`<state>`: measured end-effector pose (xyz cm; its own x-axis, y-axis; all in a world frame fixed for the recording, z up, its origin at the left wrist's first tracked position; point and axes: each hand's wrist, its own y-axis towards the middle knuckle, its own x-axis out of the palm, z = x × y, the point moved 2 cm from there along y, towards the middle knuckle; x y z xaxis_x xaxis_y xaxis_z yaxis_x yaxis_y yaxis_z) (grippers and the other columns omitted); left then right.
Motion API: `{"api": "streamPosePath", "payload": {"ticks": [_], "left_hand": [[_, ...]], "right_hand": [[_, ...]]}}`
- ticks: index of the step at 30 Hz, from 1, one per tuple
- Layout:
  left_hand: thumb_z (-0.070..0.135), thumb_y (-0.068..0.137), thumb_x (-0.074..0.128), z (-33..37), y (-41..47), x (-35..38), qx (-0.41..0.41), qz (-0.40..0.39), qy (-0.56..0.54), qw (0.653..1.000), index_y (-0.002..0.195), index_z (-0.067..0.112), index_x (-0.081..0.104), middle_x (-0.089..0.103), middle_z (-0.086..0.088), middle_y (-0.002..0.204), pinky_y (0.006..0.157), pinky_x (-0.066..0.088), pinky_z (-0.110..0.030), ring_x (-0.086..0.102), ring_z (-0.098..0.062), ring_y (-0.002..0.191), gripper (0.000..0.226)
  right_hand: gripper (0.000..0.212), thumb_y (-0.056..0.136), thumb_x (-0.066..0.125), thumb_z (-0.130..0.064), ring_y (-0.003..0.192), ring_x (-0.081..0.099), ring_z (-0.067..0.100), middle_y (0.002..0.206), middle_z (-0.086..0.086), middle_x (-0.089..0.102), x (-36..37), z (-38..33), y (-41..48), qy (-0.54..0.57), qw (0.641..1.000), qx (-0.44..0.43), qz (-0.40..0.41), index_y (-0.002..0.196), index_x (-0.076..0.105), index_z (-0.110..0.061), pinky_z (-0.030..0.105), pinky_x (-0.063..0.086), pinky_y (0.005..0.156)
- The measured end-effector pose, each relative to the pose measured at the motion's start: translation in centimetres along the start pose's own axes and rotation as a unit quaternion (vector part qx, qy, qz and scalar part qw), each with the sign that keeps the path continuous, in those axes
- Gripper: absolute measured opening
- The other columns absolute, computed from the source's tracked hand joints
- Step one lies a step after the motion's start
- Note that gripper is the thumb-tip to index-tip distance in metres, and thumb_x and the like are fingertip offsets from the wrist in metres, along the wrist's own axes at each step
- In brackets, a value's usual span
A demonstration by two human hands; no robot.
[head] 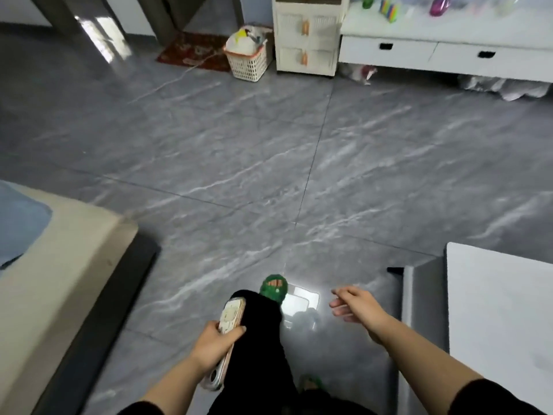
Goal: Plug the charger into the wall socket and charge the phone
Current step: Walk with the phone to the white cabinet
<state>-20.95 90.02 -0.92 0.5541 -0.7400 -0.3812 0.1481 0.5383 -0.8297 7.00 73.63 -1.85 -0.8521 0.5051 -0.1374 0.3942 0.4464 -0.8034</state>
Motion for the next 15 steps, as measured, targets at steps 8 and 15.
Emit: {"api": "streamPosePath", "payload": {"ticks": [8,15], "left_hand": [[0.038,0.078,0.071,20.2,10.7,-1.4,0.096,-0.059,0.159,0.981,0.104,0.008,0.049,0.061,-0.002,0.079,0.051,0.040,-0.025,0.059,-0.013,0.067,0.046],[0.042,0.079,0.070,36.5,16.1,5.6,0.170,-0.131,0.236,0.948,0.103,0.012,0.052,0.062,0.002,0.079,0.053,0.040,-0.023,0.058,-0.009,0.070,0.043]], "right_hand": [[0.014,0.096,0.050,-0.017,0.053,0.054,0.016,0.078,0.012,0.063,-4.4,-4.6,4.9,0.096,0.981,0.072,0.152,0.089,0.059,-0.008,0.021,0.033,0.047],[0.018,0.097,0.049,-0.013,0.056,0.053,0.021,0.079,0.016,0.060,-9.8,-4.6,5.5,0.186,0.938,0.162,0.244,0.087,0.058,-0.001,0.022,0.036,0.047]]}}
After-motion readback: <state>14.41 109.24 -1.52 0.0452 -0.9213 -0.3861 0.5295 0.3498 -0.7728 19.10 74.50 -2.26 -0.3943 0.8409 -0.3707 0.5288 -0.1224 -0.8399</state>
